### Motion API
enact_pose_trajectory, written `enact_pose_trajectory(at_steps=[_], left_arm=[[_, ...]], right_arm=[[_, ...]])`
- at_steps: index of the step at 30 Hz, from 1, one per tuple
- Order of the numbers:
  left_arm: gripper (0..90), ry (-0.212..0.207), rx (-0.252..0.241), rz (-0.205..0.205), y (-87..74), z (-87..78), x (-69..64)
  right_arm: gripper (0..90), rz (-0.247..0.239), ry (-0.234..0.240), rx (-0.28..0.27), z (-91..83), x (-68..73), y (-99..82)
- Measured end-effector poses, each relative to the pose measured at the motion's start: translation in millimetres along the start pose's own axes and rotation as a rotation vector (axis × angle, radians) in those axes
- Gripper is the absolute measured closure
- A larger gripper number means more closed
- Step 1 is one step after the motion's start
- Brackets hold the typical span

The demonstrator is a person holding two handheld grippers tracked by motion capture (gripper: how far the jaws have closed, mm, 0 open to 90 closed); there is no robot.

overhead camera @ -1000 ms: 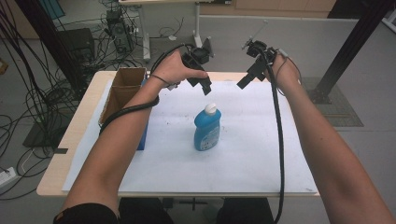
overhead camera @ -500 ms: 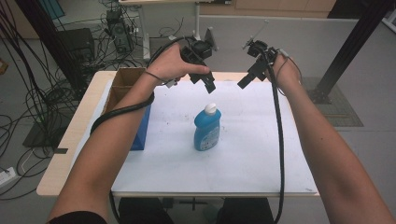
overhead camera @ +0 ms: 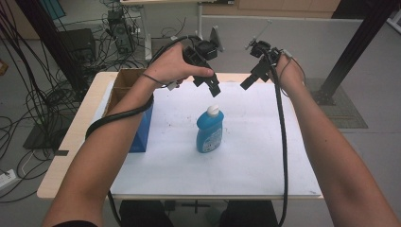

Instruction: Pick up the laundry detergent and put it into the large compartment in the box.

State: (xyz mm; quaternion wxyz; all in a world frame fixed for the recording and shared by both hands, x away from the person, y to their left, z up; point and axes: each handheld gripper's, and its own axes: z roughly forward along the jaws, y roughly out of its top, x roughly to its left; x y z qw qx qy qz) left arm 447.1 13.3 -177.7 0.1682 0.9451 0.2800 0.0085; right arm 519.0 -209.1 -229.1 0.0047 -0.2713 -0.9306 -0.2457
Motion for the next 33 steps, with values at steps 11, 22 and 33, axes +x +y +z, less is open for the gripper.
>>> enact_pose_trajectory(at_steps=[11,22,33], left_arm=[[9.2,-0.010,0.011,0.044,-1.2,3.4,-18.0],[9.3,0.004,0.039,0.069,-1.4,13.2,-27.0],[9.3,-0.001,0.060,0.076,-0.7,22.6,-31.3]], right_arm=[[2.1,0.003,-0.001,0.009,3.0,-3.3,1.0],[2.2,0.009,0.003,0.015,5.0,-4.8,0.9],[2.1,0.013,0.005,0.014,4.4,-4.8,-0.7]])
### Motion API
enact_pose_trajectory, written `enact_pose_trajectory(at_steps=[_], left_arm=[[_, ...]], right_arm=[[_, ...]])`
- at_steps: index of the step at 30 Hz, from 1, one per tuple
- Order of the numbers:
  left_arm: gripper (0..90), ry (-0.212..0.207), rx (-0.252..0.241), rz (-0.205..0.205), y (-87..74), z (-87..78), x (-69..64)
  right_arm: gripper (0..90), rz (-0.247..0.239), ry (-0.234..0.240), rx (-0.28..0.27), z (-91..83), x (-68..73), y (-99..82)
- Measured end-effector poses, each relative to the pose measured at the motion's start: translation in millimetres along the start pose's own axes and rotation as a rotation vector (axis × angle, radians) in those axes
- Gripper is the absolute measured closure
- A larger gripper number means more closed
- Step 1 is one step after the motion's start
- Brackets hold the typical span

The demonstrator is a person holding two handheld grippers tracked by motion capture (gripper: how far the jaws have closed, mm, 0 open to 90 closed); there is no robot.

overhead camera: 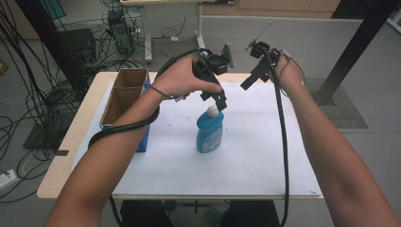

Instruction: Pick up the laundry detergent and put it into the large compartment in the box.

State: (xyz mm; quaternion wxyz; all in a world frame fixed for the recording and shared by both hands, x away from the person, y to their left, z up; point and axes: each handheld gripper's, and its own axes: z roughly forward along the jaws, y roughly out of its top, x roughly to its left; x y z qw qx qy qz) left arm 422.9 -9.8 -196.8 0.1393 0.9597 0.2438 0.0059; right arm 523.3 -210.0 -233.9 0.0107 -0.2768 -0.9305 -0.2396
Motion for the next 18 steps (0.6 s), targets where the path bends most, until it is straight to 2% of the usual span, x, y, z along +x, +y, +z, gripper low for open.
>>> enact_pose_trajectory(at_steps=[5,15,18], left_arm=[[9.4,0.015,0.021,-0.005,0.5,6.5,0.7],[9.3,0.015,0.048,-0.001,-0.4,24.8,0.5],[9.3,0.030,0.060,0.003,-0.4,29.4,-0.4]], right_arm=[[2.1,0.005,0.001,-0.001,-0.3,-1.0,-1.0],[2.1,0.006,0.000,0.005,0.3,-1.1,-0.6],[2.1,0.006,0.001,0.005,0.6,-0.9,-0.5]])
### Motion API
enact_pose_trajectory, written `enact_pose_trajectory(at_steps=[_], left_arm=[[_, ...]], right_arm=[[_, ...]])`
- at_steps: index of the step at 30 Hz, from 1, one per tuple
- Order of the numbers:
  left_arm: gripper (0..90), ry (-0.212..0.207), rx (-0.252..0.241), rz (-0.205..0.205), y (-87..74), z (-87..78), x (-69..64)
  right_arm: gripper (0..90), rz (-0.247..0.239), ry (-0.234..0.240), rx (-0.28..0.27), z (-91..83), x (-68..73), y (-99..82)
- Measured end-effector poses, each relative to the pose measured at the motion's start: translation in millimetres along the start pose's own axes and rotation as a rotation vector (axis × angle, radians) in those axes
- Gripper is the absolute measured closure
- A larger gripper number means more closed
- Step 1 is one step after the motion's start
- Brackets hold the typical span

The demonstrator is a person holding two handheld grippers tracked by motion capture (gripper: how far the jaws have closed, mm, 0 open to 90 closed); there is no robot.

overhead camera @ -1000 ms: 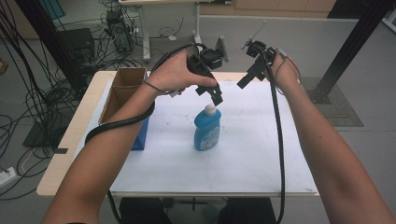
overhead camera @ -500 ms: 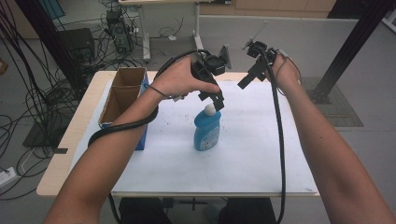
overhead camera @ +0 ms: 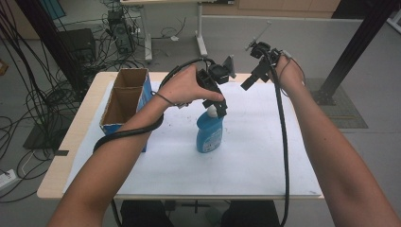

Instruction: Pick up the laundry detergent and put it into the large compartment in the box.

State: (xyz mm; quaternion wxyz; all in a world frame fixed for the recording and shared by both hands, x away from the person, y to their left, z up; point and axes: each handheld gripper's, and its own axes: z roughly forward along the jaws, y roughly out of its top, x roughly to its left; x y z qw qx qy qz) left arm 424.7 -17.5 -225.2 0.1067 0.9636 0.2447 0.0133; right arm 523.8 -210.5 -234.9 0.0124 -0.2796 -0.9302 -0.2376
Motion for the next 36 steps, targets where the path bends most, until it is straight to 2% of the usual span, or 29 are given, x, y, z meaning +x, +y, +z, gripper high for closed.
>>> enact_pose_trajectory(at_steps=[9,24,26,30,32,36], left_arm=[[9.3,-0.003,0.014,0.013,1.4,12.9,-6.2],[9.3,0.008,0.037,-0.003,-2.3,32.2,-5.2],[9.3,-0.002,0.036,-0.005,-2.9,35.1,-5.3],[9.3,0.009,0.040,-0.007,-3.5,39.5,-4.0],[9.3,0.032,0.052,-0.007,-3.9,41.1,-3.8],[9.3,0.027,0.054,-0.010,-5.3,45.9,-1.2]], right_arm=[[2.1,-0.004,-0.001,0.002,-0.2,0.3,0.3],[2.0,0.001,-0.003,0.000,-1.5,1.3,-1.0],[2.1,0.000,-0.003,0.002,-1.4,1.5,-0.8],[2.1,0.001,-0.002,0.002,-1.1,1.4,-0.7],[2.1,0.002,-0.004,0.008,-1.0,1.3,-0.6],[2.1,0.000,-0.006,0.005,-1.6,1.3,-0.5]])
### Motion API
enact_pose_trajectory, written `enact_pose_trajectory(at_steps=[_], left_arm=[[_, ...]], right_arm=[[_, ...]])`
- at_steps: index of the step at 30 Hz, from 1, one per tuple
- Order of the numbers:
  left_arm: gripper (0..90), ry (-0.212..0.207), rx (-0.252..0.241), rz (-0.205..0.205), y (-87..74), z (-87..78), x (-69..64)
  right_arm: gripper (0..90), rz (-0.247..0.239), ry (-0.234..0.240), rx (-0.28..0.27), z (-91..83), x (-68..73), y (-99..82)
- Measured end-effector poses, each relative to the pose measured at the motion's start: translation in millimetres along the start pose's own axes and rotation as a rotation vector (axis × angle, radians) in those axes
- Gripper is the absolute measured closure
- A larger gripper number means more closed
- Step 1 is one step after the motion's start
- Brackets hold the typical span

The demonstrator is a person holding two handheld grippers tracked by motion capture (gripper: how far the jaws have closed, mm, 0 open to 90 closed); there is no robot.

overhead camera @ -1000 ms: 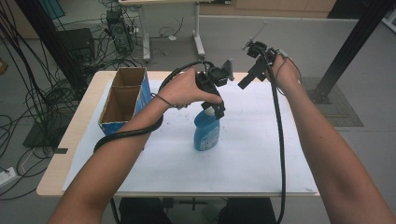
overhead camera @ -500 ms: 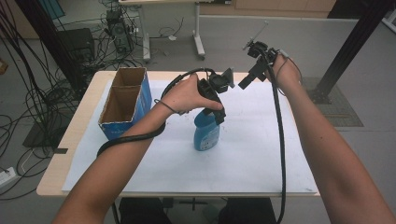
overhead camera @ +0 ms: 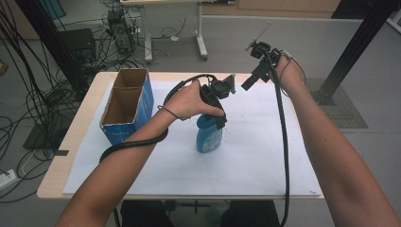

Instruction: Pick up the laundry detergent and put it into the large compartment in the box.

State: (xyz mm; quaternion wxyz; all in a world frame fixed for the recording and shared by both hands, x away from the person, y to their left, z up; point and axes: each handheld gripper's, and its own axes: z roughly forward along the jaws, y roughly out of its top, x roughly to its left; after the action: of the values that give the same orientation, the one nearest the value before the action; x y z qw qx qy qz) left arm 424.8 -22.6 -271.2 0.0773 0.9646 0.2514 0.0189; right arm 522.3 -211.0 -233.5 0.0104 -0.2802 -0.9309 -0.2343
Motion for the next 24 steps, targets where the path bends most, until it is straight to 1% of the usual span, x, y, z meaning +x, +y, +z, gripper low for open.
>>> enact_pose_trajectory(at_steps=[3,7,10,11,15,18,20,24], left_arm=[[9.3,-0.004,-0.003,-0.005,-0.2,1.8,0.6],[9.3,-0.007,0.008,-0.002,-0.4,5.7,-0.1],[9.4,-0.007,0.003,-0.002,-0.5,7.9,-0.7],[9.3,-0.002,0.009,0.000,-0.5,8.5,-0.4],[9.4,0.011,0.001,-0.007,-1.1,10.0,-0.1],[9.4,0.008,-0.012,-0.009,-1.8,11.9,-0.2],[9.4,0.011,-0.004,-0.007,-2.0,13.0,-0.2],[9.4,0.007,-0.008,-0.012,-2.5,15.9,-0.6]], right_arm=[[2.1,0.002,0.000,-0.002,0.1,0.4,0.0],[2.1,-0.003,0.006,-0.002,1.5,0.2,0.2],[2.1,-0.002,0.005,-0.003,1.2,0.6,0.8],[2.1,-0.003,0.004,-0.003,1.1,0.7,0.8],[2.1,0.000,0.009,-0.006,1.5,0.6,0.6],[2.1,0.001,0.006,-0.007,1.3,0.4,0.4],[2.1,0.002,0.006,-0.005,1.3,0.5,0.5],[2.1,0.000,0.007,-0.004,1.3,0.6,0.6]])
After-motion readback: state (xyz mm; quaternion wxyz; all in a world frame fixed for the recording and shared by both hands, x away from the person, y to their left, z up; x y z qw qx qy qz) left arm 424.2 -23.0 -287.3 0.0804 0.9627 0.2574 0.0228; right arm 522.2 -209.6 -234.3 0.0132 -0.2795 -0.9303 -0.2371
